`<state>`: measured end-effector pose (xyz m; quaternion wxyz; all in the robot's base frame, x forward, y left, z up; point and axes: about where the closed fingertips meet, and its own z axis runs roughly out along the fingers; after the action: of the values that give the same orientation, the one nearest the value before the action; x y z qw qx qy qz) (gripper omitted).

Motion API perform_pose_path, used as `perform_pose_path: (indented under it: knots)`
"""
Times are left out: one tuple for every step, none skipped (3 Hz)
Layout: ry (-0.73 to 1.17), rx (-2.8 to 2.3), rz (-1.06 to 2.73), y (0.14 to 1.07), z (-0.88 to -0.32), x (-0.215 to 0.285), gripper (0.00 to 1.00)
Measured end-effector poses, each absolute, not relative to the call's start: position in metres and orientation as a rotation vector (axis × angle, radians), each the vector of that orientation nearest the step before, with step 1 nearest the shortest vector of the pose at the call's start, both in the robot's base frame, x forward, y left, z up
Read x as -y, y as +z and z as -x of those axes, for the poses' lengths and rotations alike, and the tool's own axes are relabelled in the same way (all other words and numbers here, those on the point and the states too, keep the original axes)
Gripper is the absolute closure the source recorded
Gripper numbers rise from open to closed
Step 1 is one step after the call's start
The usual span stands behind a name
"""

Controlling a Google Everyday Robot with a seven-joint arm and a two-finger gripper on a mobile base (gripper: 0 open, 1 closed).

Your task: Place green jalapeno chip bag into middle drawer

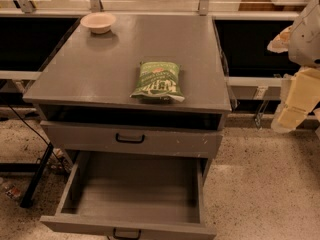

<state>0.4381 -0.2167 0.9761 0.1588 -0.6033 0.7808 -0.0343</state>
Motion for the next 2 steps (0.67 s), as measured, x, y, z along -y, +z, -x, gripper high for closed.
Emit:
perform_pose_path:
  knots:
    - [-0.098,-2.232,1.725,0.976,-0.438,0.217,0.0]
    - [-0.116,-2.289,1.661,0.975,-0.454,0.213,0.0]
